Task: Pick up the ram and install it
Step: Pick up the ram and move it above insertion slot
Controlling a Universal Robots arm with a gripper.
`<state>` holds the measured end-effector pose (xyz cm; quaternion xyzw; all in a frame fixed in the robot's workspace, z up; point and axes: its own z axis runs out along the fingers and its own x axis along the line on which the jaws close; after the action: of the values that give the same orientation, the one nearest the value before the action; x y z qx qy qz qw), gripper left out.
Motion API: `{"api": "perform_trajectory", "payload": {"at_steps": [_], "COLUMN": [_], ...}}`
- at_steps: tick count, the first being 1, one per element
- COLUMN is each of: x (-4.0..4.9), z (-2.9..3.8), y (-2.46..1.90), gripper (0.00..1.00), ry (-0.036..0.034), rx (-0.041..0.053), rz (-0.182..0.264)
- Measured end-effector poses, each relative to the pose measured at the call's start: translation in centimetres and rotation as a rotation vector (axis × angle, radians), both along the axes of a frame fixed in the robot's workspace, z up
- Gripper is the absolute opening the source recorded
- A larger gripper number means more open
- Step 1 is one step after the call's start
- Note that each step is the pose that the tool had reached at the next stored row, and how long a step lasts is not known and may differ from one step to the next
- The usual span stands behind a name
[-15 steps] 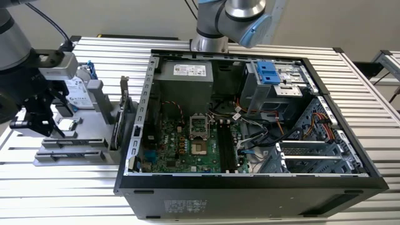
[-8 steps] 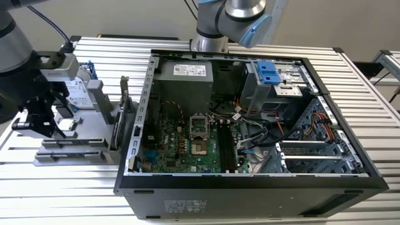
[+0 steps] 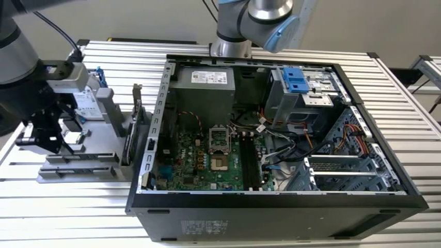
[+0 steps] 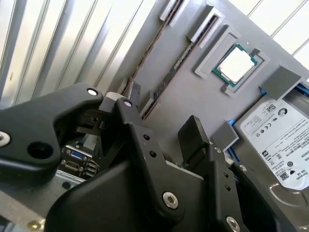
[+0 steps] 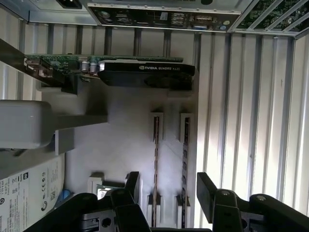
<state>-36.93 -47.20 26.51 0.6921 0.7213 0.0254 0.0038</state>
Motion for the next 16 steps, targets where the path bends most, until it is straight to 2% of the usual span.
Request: {"api": "perform_trajectory", "payload": {"at_steps": [16], "x": [0.0], "z": [-0.99], "y": [0.0], "gripper": [1.0], "ry": [0.0], "rx": [-0.0001], "rz": [0.0]}}
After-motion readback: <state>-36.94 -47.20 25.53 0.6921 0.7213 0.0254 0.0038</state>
